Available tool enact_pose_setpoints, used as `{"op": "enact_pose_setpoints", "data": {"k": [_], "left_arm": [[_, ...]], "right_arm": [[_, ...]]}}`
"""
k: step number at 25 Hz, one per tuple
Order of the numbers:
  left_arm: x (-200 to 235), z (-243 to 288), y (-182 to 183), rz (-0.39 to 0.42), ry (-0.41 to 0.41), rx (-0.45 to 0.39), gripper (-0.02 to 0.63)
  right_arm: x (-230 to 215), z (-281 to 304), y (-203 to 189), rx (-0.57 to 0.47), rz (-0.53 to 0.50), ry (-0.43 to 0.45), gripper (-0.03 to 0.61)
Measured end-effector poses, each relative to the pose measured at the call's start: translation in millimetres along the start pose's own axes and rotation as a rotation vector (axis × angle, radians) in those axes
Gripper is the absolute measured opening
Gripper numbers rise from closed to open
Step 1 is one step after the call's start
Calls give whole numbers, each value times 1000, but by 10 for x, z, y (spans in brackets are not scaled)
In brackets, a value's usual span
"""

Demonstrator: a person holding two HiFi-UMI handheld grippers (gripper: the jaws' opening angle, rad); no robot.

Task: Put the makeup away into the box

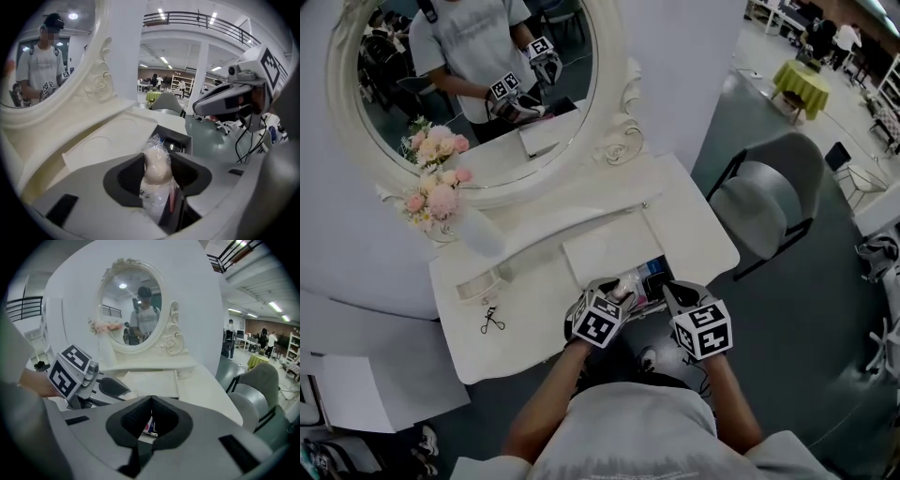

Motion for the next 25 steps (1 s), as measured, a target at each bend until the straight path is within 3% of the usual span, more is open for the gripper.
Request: {"op": "enact_pose_setpoints", "data": {"k": [5,12,16,21,25], "left_arm": [[-103,346,21,3,-50,56,193],[-195,547,-29,-9,-62,102,207],[-163,499,-51,-36,-63,71,269],[-29,251,-128,-56,-14,25,272],[178,-131,-323,-132,82,1,272]], "right_arm": [[-186,-54,-17,7,6,-7,2],[-349,-112,-16,12,5,-13,2],[-325,-75,18,14,-2,-9,2],[-170,24,85,17,-24,17,2],[75,186,156,29,-55,57,2]]}}
Point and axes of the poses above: the fingertips, and each gripper's own axes: z forward along the fingers, x to its left, y out of its top, the point moved 10 cm from there along -z, backward along the fingers, and after that the axes turned 15 degrees about z, right-handed, at the moved point
